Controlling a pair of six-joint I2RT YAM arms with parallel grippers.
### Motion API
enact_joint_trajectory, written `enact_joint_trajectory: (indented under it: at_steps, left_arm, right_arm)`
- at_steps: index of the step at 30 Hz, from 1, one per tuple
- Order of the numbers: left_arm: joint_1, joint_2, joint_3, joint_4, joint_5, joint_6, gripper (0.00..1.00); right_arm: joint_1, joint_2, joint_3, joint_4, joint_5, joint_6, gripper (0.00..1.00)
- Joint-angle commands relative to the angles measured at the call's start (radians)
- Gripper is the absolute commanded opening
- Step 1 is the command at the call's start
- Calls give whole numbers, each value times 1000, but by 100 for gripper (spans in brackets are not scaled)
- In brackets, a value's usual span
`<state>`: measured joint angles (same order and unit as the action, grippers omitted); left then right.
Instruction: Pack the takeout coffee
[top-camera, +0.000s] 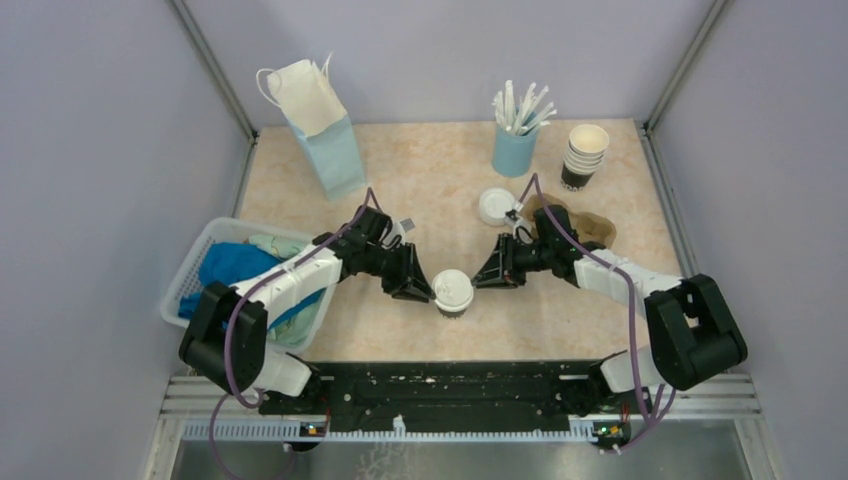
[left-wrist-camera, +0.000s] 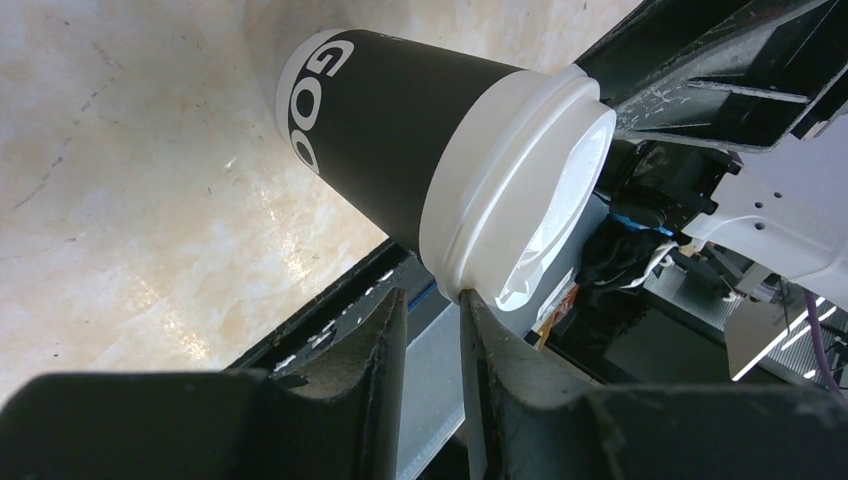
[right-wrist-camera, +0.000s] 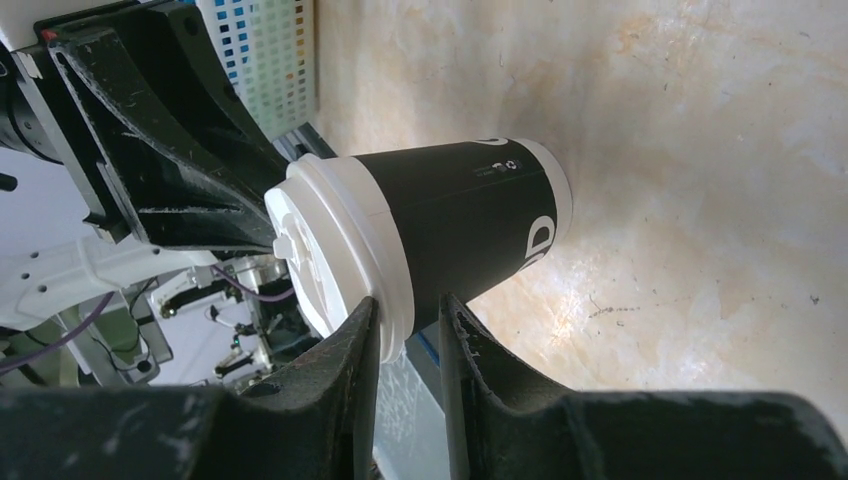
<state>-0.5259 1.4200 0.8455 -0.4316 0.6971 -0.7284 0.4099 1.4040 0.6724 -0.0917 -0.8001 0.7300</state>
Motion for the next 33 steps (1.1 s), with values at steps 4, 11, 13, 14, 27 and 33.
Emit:
enact_joint_trajectory:
  at_steps: [4,11,13,14,27,33]
  left_arm:
    - [-13,-4,7,-103,-161,45,34]
    - [-14,-46,104,-178,-186,76,49]
    - [-14,-60,107,-193,-191,82,52]
    - [-14,-67,111,-202,-196,86,53]
    - [-12,-60,286,-289,-169,143,67]
    - [-16,-101,128,-89,-54,20,75]
  right_arm:
    - [15,-8,45,-189,166,-88,26]
    - [-2,-25,177,-310,168,-128,32]
    - [-7,-31,212,-350,177,-149,35]
    - [-10,-38,229,-372,181,-160,36]
    - [59,-138,184,-418,120,-159,64]
    - [31,-36,246,-330,35,-159,66]
